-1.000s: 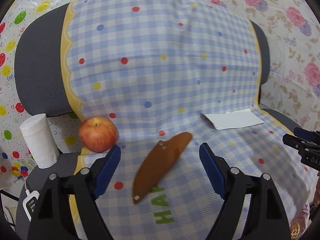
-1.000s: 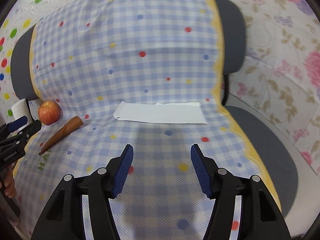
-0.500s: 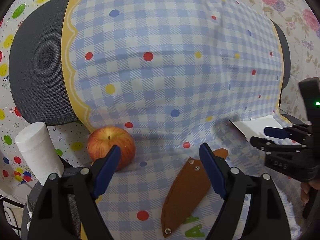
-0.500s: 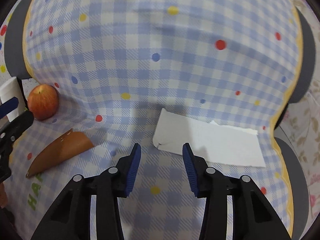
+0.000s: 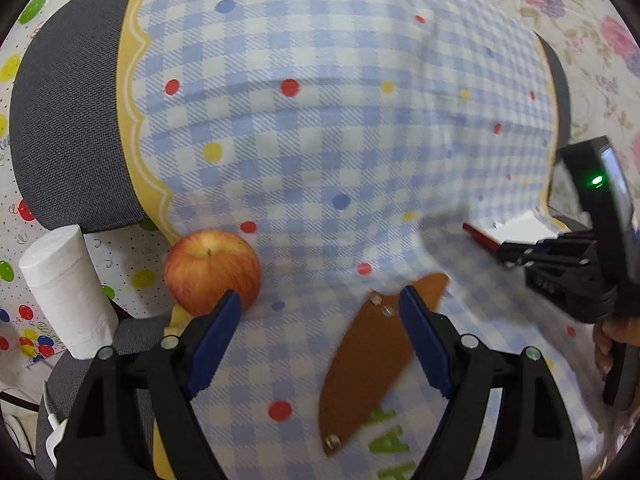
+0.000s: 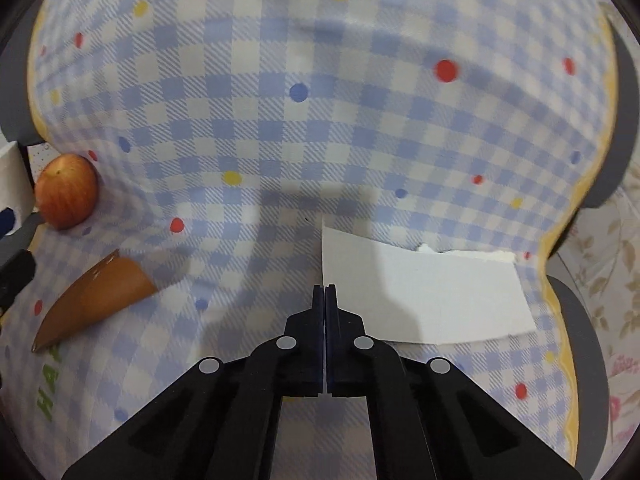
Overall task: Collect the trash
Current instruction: 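Grasp the brown leather sheath with the left gripper and lift it, then grasp the red Ultraman card with the right gripper while the left holds the sheath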
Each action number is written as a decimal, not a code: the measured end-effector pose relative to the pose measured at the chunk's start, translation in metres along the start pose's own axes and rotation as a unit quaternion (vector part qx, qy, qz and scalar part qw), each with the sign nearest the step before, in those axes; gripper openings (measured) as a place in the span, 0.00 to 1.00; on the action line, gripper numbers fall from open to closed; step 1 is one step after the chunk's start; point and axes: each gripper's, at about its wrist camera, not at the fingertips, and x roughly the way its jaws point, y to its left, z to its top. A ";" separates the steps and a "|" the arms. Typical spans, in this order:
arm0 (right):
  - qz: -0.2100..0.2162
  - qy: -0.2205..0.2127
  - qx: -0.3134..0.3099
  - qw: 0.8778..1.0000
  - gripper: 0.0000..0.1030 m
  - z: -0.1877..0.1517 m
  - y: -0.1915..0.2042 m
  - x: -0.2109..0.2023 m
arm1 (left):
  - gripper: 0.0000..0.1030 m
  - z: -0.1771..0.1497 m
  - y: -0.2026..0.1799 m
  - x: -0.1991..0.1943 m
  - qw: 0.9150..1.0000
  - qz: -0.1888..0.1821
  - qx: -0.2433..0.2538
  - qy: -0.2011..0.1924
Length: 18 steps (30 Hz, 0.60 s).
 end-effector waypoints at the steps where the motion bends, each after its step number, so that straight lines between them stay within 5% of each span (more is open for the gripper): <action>1: 0.001 -0.011 0.005 1.000 0.01 -0.008 -0.005 -0.013 | 0.76 -0.003 -0.004 -0.002 1.000 -0.007 0.006 0.007; 7: 0.010 -0.058 0.034 0.998 0.01 -0.042 -0.028 -0.075 | 0.75 -0.013 -0.023 0.005 0.998 -0.004 0.041 0.043; 10: 0.017 -0.077 0.044 0.996 0.01 -0.051 -0.033 -0.099 | 0.64 -0.014 -0.025 0.014 0.997 -0.002 0.048 0.066; 18: 0.025 -0.098 0.067 0.993 0.01 -0.065 -0.048 -0.132 | 0.55 -0.020 -0.019 0.038 0.989 -0.060 0.031 0.129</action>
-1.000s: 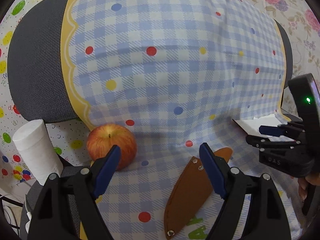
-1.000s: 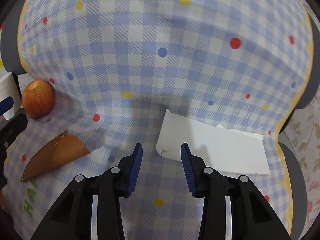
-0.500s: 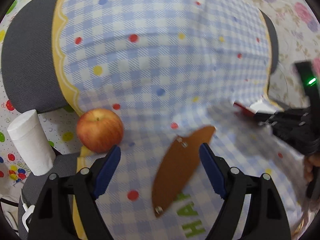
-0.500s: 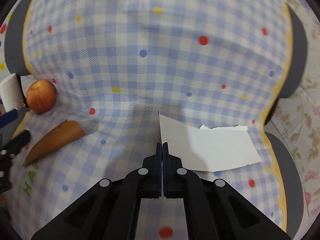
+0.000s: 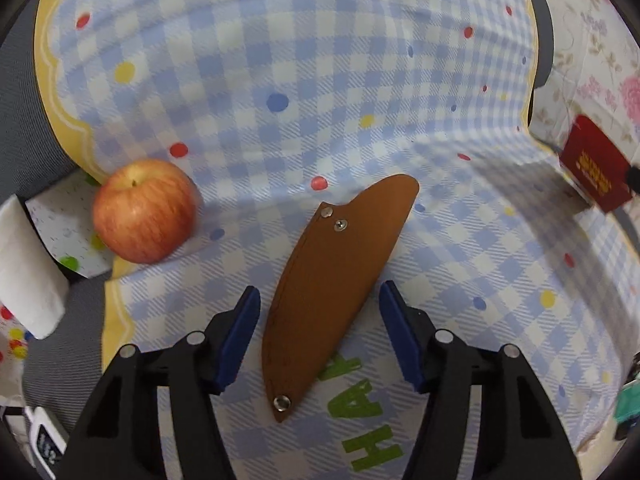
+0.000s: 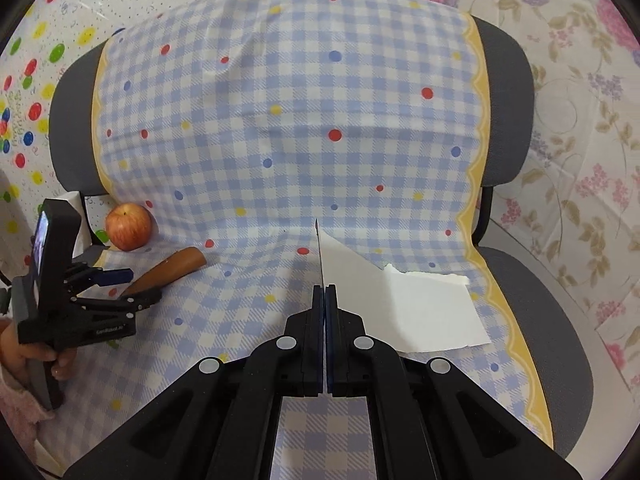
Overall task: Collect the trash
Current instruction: 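Grasp the red Ultraman card with the right gripper while the left holds the sheath, then carry the sheath and card over the bin and open both grippers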
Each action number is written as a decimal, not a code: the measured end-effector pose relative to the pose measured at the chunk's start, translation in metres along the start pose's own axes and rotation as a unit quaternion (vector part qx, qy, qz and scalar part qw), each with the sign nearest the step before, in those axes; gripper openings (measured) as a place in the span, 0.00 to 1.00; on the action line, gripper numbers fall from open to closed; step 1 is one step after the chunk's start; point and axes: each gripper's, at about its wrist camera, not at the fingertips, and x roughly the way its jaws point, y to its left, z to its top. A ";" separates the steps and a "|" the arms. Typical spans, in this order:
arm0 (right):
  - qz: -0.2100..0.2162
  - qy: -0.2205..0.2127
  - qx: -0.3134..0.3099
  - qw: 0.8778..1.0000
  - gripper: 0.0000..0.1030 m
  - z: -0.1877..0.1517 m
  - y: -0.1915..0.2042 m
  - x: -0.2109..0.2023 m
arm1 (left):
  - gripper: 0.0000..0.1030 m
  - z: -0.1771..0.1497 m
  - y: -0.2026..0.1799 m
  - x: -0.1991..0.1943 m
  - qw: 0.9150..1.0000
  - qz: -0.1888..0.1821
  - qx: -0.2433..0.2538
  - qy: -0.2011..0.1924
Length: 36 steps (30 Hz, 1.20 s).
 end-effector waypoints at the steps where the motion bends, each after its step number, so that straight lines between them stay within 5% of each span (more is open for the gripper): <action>1: 0.000 -0.001 0.002 1.000 0.01 -0.001 -0.001 -0.002 | 0.49 0.000 0.003 0.001 1.000 -0.013 -0.005 0.001; 6: -0.002 -0.012 0.016 1.000 0.01 -0.010 -0.005 -0.022 | 0.38 -0.005 -0.011 -0.011 1.000 -0.007 0.017 -0.017; 7: -0.003 -0.015 0.017 1.000 0.01 -0.012 -0.006 -0.027 | 0.05 -0.007 -0.014 -0.017 0.999 -0.012 0.016 -0.027; 16: -0.008 -0.053 0.023 0.998 0.01 -0.026 -0.015 -0.080 | 0.03 -0.021 -0.041 -0.089 0.993 -0.049 0.006 -0.110; 20: -0.010 -0.073 0.038 0.997 0.01 -0.037 -0.028 -0.109 | 0.03 -0.027 -0.080 -0.120 0.989 -0.063 0.041 -0.128; 36: -0.044 -0.113 0.107 0.987 0.01 -0.091 -0.077 -0.225 | 0.03 -0.066 -0.220 -0.167 0.963 -0.177 0.145 -0.145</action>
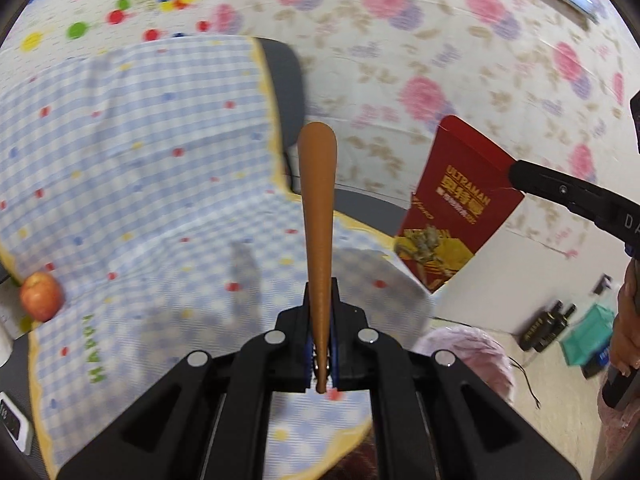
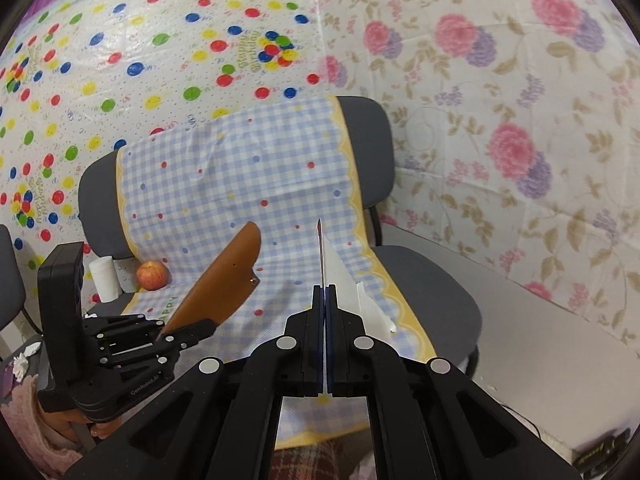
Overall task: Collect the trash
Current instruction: 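Carry the sheath and card over the bin and open both grippers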
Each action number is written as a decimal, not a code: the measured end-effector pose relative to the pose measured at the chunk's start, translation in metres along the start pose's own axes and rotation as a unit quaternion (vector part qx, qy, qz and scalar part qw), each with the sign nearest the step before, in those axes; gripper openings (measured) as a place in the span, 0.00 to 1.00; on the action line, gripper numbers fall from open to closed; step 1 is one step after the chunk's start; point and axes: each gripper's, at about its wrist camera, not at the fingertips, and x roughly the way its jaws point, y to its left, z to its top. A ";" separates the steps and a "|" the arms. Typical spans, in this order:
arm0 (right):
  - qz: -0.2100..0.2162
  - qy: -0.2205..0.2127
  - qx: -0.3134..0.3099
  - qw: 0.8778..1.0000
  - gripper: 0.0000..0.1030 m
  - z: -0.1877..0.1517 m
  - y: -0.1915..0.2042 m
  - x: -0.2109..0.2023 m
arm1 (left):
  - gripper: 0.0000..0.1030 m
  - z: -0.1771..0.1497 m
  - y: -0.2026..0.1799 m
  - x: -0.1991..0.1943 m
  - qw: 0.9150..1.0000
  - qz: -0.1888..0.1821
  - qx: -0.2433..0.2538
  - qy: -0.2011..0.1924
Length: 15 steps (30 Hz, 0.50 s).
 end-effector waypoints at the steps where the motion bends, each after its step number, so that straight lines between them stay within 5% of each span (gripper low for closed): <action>1: -0.005 0.000 0.004 1.000 0.01 -0.003 -0.003 -0.004 | 0.03 -0.001 -0.005 0.001 1.000 -0.005 0.004 0.001; 15: -0.106 0.062 0.091 0.988 0.01 -0.089 -0.077 -0.039 | 0.04 -0.023 -0.097 0.045 0.991 -0.105 0.069 0.055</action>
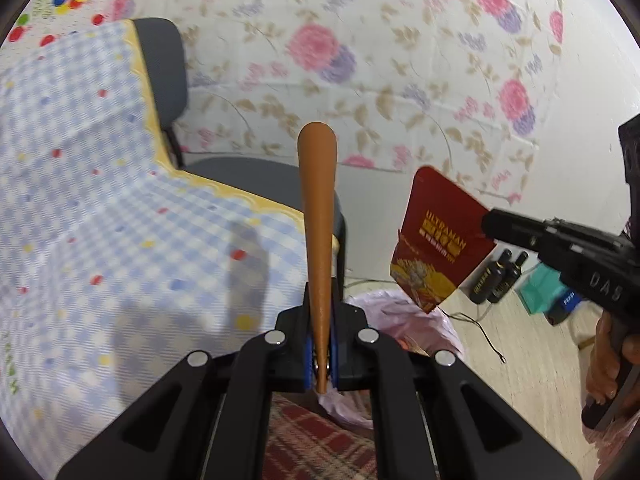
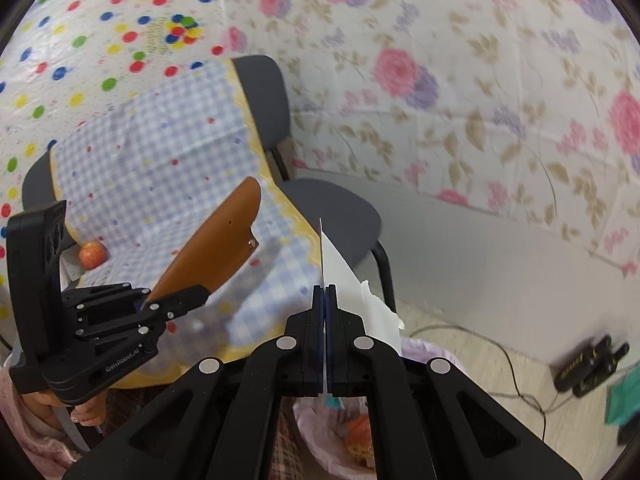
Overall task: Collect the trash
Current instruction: 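Carry the sheath and card over the bin and open both grippers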
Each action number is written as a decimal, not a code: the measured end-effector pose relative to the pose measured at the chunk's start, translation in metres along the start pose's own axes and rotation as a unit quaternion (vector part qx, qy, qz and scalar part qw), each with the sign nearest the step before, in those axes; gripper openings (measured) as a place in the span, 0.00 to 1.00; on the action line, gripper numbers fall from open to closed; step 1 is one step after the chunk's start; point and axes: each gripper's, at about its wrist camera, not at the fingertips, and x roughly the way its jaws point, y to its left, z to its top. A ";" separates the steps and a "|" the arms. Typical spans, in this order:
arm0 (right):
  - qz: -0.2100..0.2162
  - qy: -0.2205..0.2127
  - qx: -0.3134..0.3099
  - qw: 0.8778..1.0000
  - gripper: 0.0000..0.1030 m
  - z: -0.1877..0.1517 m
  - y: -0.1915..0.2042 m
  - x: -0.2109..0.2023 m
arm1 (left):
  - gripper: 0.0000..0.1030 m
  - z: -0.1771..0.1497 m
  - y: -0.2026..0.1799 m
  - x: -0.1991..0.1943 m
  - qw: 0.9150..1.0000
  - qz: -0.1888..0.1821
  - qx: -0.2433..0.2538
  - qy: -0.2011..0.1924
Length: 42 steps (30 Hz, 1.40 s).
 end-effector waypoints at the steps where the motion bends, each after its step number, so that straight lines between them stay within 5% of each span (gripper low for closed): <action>1: -0.002 0.005 0.006 1.000 0.01 -0.005 -0.006 0.002 | 0.04 -0.002 -0.003 0.003 1.000 -0.003 0.003 0.003; 9: -0.030 0.048 0.024 0.998 0.07 -0.030 -0.049 0.029 | 0.04 -0.001 -0.031 0.025 1.000 -0.012 0.018 0.023; 13: -0.037 0.049 0.056 0.997 0.32 -0.034 -0.071 0.028 | 0.04 0.000 -0.039 0.034 0.999 -0.013 0.022 0.033; 27: -0.056 -0.010 0.063 0.996 0.32 -0.021 -0.082 -0.017 | 0.05 -0.003 -0.079 0.064 0.996 -0.053 0.058 0.051; 28: -0.056 -0.012 0.065 0.996 0.32 -0.021 -0.082 -0.019 | 0.18 -0.003 -0.081 0.065 0.995 -0.054 0.061 0.052; 29: -0.058 -0.015 0.067 0.996 0.32 -0.021 -0.083 -0.021 | 0.51 -0.002 -0.083 0.067 0.995 -0.050 0.064 0.053; 31: -0.057 -0.015 0.068 0.996 0.33 -0.020 -0.083 -0.022 | 0.69 -0.003 -0.081 0.065 0.996 -0.042 0.062 0.041; 38: -0.035 -0.007 0.058 0.998 0.36 -0.015 -0.065 -0.020 | 0.77 -0.002 -0.042 0.049 0.999 0.015 0.027 0.034; 42: -0.024 0.002 0.034 0.999 0.55 -0.008 -0.041 -0.017 | 0.83 -0.001 -0.017 0.027 0.998 0.058 0.006 0.028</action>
